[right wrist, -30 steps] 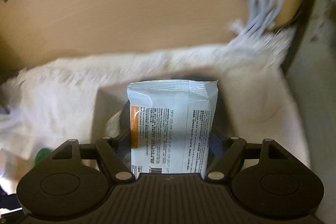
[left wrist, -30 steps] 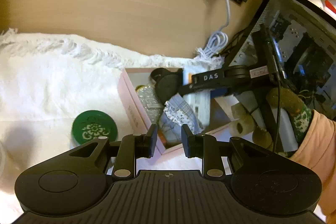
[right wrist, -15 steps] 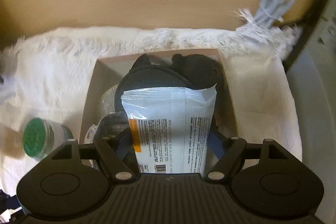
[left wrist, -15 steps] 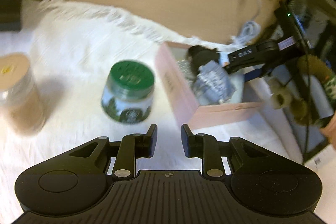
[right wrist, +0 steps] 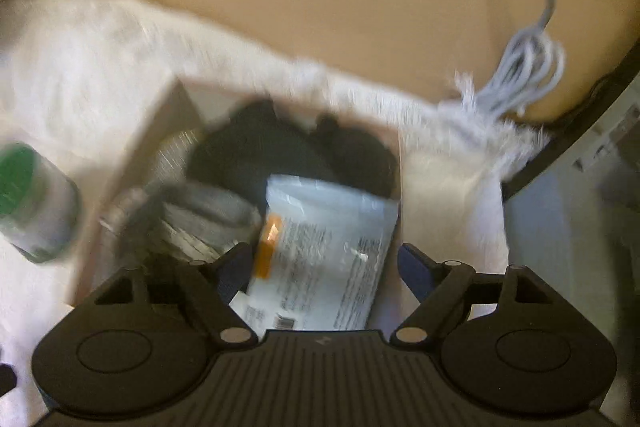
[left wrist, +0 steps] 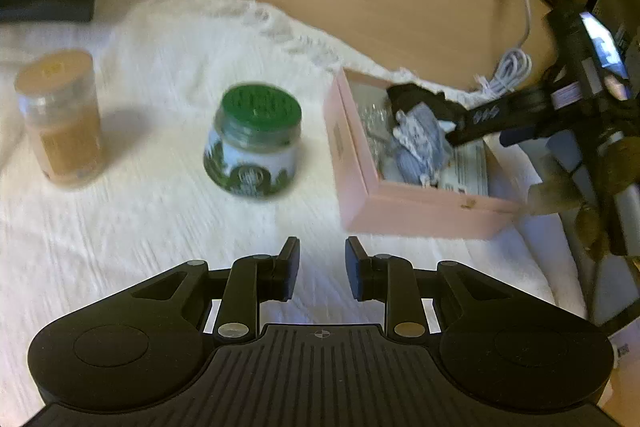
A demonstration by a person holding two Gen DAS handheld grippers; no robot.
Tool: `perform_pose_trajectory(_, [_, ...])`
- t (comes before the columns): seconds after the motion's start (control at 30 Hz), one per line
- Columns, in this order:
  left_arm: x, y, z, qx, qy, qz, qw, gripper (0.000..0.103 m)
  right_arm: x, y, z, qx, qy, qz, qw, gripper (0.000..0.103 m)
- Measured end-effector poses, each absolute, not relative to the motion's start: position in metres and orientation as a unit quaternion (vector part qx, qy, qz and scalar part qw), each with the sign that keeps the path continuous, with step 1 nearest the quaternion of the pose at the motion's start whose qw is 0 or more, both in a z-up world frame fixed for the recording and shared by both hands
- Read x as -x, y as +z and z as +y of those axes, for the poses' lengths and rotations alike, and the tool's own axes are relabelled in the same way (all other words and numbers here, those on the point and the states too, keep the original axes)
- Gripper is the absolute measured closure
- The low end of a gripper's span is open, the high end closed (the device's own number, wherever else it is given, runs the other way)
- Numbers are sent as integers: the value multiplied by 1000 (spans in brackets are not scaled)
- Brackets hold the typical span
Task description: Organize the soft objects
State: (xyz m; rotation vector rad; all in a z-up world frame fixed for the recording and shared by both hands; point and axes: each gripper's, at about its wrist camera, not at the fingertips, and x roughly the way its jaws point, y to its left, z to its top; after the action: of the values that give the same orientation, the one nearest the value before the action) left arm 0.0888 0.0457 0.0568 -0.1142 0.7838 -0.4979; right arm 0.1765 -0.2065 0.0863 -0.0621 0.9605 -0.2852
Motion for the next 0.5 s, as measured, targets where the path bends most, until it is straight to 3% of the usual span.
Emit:
perform_pose_trajectory(0.13, [-92, 64, 56, 66, -228, 366, 900, 75, -163, 112, -230, -139, -75, 393, 906, 23])
perform_pose_trajectory(0.2, [-93, 63, 62, 67, -222, 365, 902, 75, -144, 125, -229, -169, -75, 322, 929, 22])
perform_pose_trajectory(0.3, [-93, 53, 72, 71, -209, 372, 902, 75, -118, 135, -220, -148, -62, 253, 954, 19])
perform_pose_trajectory(0.5, [-75, 22, 81, 90, -166, 394, 900, 75, -65, 109, -190, -72, -5, 270, 960, 19])
